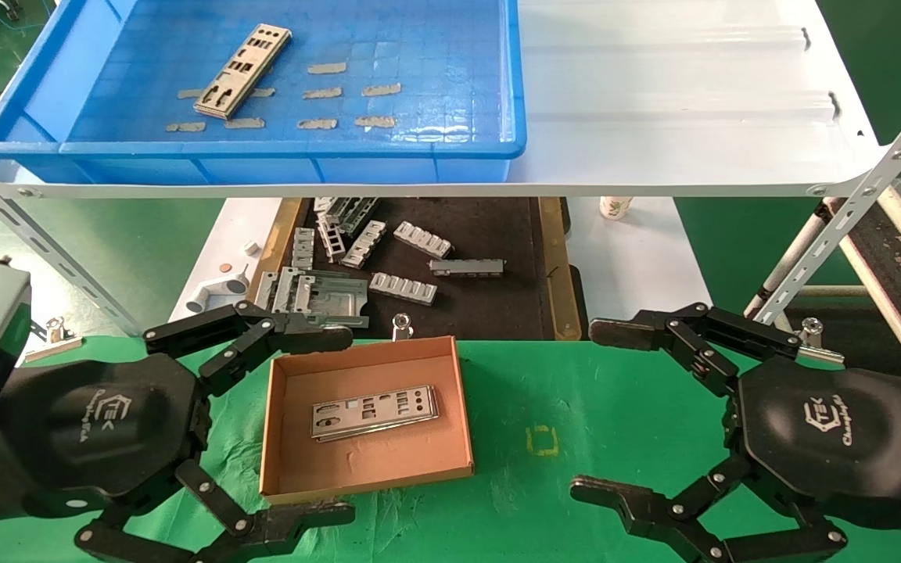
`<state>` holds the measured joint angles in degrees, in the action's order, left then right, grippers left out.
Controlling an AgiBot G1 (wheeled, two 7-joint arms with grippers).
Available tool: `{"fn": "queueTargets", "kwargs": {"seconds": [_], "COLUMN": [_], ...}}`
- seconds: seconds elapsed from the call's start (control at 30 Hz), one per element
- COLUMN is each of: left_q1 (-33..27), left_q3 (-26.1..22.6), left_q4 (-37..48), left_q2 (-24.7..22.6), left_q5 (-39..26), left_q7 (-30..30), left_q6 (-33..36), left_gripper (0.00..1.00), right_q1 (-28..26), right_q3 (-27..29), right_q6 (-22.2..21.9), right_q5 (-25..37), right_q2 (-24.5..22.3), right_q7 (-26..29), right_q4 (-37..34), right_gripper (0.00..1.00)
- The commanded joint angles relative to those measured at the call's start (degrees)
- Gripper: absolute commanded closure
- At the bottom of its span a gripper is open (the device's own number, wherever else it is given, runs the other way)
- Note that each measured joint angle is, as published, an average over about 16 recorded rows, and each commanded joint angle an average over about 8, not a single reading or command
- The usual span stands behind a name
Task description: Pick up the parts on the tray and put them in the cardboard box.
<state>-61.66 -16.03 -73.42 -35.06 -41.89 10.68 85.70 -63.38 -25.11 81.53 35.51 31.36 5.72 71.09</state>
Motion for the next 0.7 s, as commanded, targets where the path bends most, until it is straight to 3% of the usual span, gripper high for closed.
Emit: {"fn": "queueTargets", "kwargs": {"seconds": [0.03, 0.4, 0.5, 0.67, 0.7], "left_q1": [0.00, 0.00, 0.01, -0.06, -0.18], "left_q3": [0.00, 0.00, 0.00, 0.01, 0.04], "left_q4": [0.00, 0.00, -0.02, 0.07, 0.14], "left_q2": [0.00, 0.00, 0.01, -0.04, -0.11], "left_q5": [0.00, 0.00, 0.00, -0.04, -0.17], "left_q7": [0.00, 0.00, 0.01, 0.02, -0.06], "left_q6": [0.00, 0.00, 0.00, -0.15, -0.36], "left_gripper": [0.00, 0.00, 0.00, 0.00, 0.00], "right_q1": [0.00, 0.00, 0.00, 0.00, 0.00], "right_q3": [0.00, 0.00, 0.00, 0.00, 0.00], "right_q6": [0.00, 0.00, 0.00, 0.00, 0.00], "right_q5": [0.00, 0.00, 0.00, 0.00, 0.00], "right_q2": [0.00, 0.00, 0.00, 0.00, 0.00], "right_q7": [0.00, 0.00, 0.00, 0.00, 0.00], "right_q4": [0.00, 0.00, 0.00, 0.00, 0.00], "right_gripper": [0.00, 0.00, 0.22, 0.84, 0.90]}}
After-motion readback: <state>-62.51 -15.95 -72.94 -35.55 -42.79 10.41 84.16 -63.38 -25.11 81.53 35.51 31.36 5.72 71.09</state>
